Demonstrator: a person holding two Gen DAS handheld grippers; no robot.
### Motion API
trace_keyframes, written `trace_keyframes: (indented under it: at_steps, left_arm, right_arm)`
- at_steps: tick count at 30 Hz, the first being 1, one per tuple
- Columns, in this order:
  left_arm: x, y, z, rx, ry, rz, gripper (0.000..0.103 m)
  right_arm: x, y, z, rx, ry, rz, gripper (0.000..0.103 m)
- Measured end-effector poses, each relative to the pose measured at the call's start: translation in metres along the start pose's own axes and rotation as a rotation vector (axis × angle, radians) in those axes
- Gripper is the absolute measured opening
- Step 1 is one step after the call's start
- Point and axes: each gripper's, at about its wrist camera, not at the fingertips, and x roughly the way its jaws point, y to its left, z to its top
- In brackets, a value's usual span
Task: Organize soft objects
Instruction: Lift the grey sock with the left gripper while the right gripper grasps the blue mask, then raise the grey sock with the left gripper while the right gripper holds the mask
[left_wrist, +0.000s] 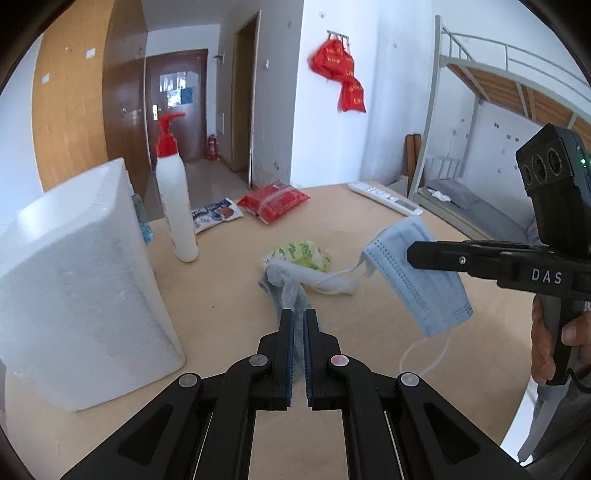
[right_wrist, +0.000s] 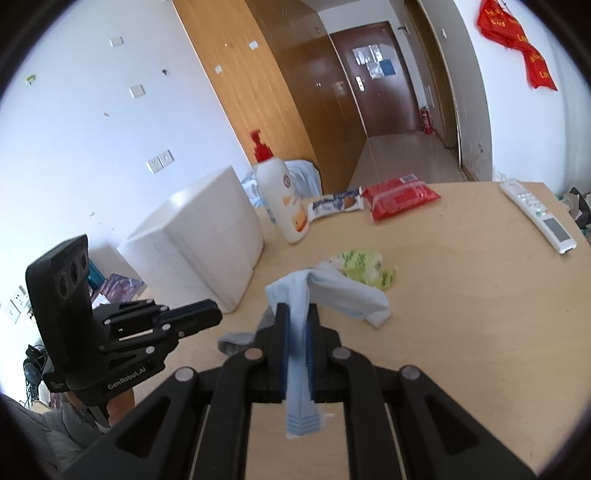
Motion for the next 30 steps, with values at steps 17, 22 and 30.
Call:
trace_keyframes:
  at_steps: [17,22,30]
  left_arm:
    - [0.056,-0.001,-0.004,-0.002,0.157,-0.039,0.007]
    - [0.073,-0.001,-0.002,0.003,0.201,-0.017,0.007]
    - [0.074,-0.005,-0.004,0.020,0.211,0.041,0.007]
  right_arm:
    - [-0.019,-0.012,-0.010,0.038,-0.034,-0.002,0.010]
    - [-0.016,-0.018,-0.013,0.045,-0.027,0.009,0.010]
    - [-0.006,-0.026,-0.017,0.053,-0.006,0.037,0.010]
